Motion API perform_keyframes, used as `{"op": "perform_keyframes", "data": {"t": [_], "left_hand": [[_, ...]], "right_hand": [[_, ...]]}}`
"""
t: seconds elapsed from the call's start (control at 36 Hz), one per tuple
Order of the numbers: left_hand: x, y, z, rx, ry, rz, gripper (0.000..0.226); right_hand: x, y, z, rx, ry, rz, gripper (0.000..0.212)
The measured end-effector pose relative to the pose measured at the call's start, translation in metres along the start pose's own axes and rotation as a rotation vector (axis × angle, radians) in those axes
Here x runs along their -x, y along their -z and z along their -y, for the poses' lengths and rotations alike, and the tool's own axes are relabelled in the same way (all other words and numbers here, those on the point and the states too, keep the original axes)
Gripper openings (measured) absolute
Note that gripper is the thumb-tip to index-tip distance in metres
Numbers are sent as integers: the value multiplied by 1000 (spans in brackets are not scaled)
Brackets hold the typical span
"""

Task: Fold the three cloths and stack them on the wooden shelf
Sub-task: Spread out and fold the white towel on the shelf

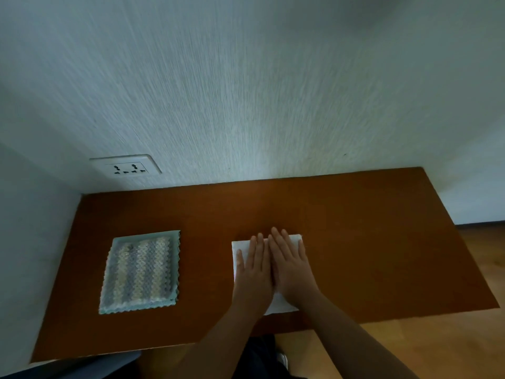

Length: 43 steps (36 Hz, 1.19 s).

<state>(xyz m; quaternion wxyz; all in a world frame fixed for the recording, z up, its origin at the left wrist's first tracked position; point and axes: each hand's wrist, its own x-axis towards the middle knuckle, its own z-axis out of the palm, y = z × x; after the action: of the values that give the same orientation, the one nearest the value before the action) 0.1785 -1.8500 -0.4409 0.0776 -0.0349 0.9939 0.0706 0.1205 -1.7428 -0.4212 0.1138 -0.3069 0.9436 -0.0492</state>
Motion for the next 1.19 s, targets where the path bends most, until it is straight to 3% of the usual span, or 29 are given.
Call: {"op": "perform_keyframes", "data": {"t": [0.08, 0.17, 0.39, 0.53, 0.61, 0.72, 0.81, 0.97, 1.19], "left_hand": [[1, -8, 0, 7, 13, 45, 68], [1, -4, 4, 23, 20, 44, 63], [4, 4, 22, 70, 178, 34, 62], [10, 3, 39, 91, 290, 41, 70], [17, 0, 46, 100, 295, 14, 68], [28, 1, 42, 151, 331, -79, 66], [35, 2, 25, 165, 245, -141, 61], [40, -13, -8, 134, 29, -165, 60], [47, -19, 5, 115, 36, -86, 61]], "right_hand": [[2, -9, -7, 14, 15, 38, 71], [2, -12, -14, 34, 10, 21, 59], [1, -9, -20, -17, -186, 103, 60], [5, -11, -33, -65, -136, 96, 80], [4, -3, -36, -232, -247, 131, 63], [12, 10, -32, -377, -305, 30, 52], [24, 9, -19, -302, -172, -30, 55], [35, -13, 5, -94, -26, 18, 57], [41, -23, -5, 29, -12, 96, 56]]}}
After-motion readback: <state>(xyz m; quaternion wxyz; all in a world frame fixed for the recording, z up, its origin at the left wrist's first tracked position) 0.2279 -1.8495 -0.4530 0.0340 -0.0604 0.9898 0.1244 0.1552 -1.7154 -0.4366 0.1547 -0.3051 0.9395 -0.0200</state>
